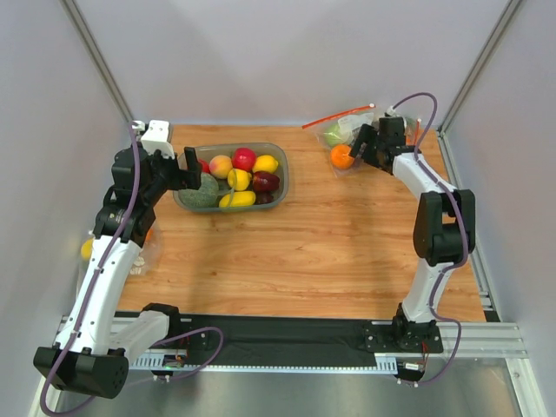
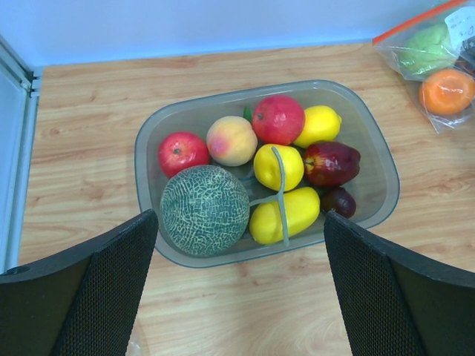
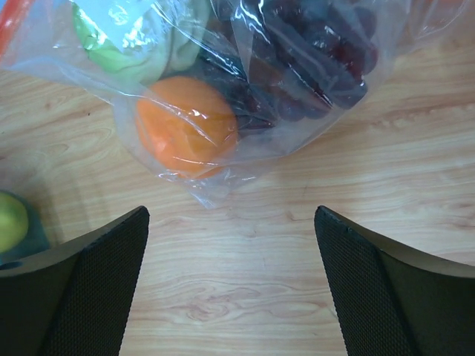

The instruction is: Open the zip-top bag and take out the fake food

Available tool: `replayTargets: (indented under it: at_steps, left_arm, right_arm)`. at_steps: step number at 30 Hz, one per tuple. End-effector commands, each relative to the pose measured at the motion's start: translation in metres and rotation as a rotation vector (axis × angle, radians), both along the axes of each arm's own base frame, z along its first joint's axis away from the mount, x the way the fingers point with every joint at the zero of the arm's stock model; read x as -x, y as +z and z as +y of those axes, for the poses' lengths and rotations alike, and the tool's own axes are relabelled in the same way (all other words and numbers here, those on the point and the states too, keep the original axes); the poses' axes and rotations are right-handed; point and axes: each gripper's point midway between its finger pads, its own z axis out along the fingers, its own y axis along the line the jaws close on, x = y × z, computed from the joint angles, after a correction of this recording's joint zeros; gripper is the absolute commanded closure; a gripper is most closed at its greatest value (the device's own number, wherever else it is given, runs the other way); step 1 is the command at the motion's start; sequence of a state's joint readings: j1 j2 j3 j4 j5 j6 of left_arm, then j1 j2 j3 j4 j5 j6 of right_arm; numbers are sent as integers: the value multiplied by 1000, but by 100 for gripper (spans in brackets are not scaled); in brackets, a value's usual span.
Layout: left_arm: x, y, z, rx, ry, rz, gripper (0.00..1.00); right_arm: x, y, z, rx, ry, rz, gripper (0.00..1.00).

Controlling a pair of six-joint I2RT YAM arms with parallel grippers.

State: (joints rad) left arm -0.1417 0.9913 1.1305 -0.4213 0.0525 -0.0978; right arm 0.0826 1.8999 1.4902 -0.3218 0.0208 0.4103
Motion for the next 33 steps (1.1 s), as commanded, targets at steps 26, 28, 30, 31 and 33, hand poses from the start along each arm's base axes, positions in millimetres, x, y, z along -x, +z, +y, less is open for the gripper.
replayTargets:
  at_steps: [26, 28, 30, 31, 33]
  left_arm:
    - [1, 16, -2, -12, -28, -69, 1]
    - [0, 14, 1, -20, -15, -63, 1]
    - [0, 11, 2, -32, -13, -45, 1]
    - [-1, 9, 2, -33, -11, -38, 1]
    - [-2, 7, 1, -31, -14, -27, 1]
  right_arm:
    - [-46, -26, 47, -189, -47, -23, 100]
    - [-39, -11, 52, -203, -13, -49, 100]
    - [-26, -13, 57, -225, 20, -36, 100]
    - [-21, 2, 59, -229, 39, -61, 100]
    - [-6, -3, 63, -244, 74, -41, 100]
